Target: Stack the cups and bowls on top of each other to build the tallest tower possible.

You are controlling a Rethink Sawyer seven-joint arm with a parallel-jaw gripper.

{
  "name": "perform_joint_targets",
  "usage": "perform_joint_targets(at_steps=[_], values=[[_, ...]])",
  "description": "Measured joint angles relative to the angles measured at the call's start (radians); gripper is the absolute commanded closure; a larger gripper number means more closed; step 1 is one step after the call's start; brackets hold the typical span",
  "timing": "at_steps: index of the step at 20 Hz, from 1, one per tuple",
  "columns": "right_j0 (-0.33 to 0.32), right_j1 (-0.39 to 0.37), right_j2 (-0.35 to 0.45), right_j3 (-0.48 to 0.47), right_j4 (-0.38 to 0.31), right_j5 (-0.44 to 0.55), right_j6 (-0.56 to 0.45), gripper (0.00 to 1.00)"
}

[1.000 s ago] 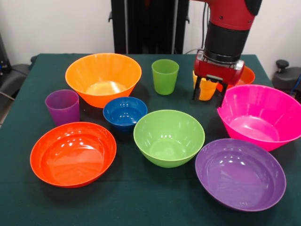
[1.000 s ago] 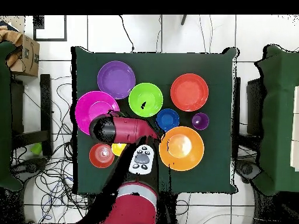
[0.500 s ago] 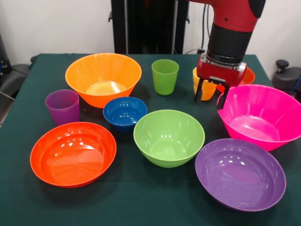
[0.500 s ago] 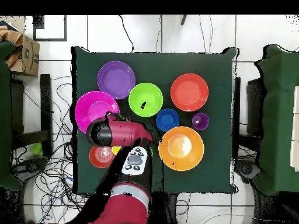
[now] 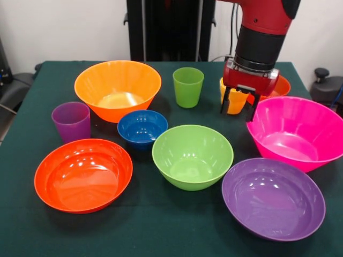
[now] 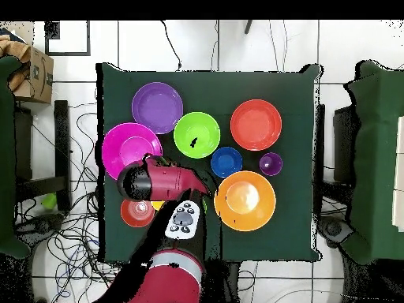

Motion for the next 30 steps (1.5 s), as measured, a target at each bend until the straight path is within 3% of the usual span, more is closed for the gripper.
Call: perform_joint_targets(at_steps=[6,12,15,22,30], values=[[-0.019,-0.005,0.022,0.012,0.000,-0.023,0.000,0.00],[-0.127,-0.018,0.127,0.042,0.000,-0.069,0.000,0.00],[-0.216,-0.013,0.217,0.061,-0.015,-0.128,0.000,0.00],[-0.318,0.021,0.346,0.068,-0.061,-0.197,0.000,0.00],[-0.317,0.021,0.392,0.100,-0.075,-0.197,0.000,0.00]])
